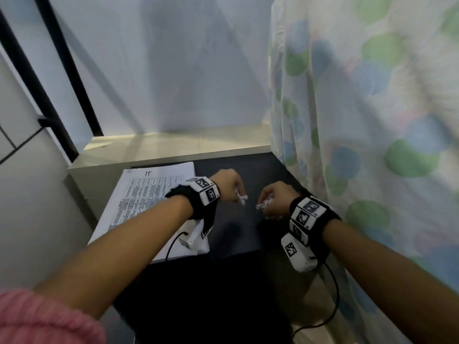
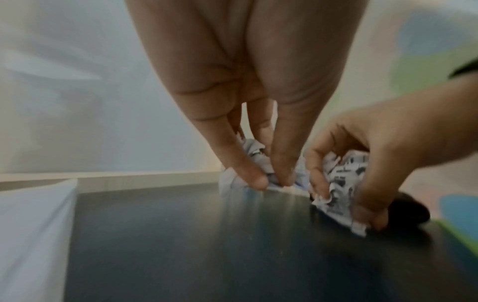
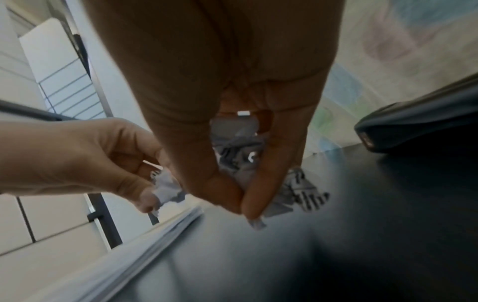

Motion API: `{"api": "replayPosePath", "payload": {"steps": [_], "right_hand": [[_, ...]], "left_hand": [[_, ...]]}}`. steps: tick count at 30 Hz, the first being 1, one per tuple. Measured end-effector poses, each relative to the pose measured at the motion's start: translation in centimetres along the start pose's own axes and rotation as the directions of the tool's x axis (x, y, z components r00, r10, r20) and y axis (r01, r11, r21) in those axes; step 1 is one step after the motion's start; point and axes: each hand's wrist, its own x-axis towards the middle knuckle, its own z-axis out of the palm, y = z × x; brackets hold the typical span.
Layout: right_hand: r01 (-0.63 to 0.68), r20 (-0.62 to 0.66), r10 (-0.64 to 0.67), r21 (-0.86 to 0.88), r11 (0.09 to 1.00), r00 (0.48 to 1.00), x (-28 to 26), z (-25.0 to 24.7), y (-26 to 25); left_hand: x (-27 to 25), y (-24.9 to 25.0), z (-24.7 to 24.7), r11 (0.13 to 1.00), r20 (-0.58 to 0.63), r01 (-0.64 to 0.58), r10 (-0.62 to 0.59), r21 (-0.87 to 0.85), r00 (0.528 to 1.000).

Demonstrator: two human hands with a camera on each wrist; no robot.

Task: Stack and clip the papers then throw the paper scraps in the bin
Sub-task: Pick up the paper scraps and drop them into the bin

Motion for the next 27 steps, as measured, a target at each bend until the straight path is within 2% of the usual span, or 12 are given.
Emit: {"api": "replayPosePath", "payload": {"steps": [4,8,12,16,21,24,27], "right_hand": [[0.041,-0.045,-0.035,0.13,0.991,0.998,-1.6,1.3,-2.5],[0.109,0.018,-0.112,0.123,0.986,0.994,-3.3,3.9,-6.5],[0.206,0.124,-0.222,0.132,0.97,0.967,-4.8,7.6,-11.7],[0.324,0.247,-0.355,0.156,0.933,0.902,-6.7,12.1,-16.9],[0.468,0.299,-0.491,0.148,0.871,0.819,-9.6,18.5,-21.6],[0.551,0.351,-0.55,0.107,0.828,0.758,-10.7,22.2,-22.8],[0.585,0.47,-0.539,0.057,0.809,0.699,-11.1,26.0,-22.8]], "left_hand": [[-4.4,-1.5,-2.9,0.994,-0.115,0.078,-0.087,-0.077,0.99],[-10.6,-4.5,-4.2,0.98,-0.16,0.143,-0.165,-0.141,0.973],[-17.8,-8.6,-4.0,0.927,-0.176,0.274,-0.324,-0.257,0.929],[-24.5,-13.2,-2.5,0.856,-0.172,0.426,-0.486,-0.293,0.857],[-30.7,-18.0,1.2,0.73,-0.101,0.598,-0.657,-0.331,0.747],[-32.7,-20.2,4.4,0.667,-0.015,0.67,-0.713,-0.326,0.701],[-33.6,-21.6,7.8,0.626,0.075,0.71,-0.731,-0.323,0.679]]}}
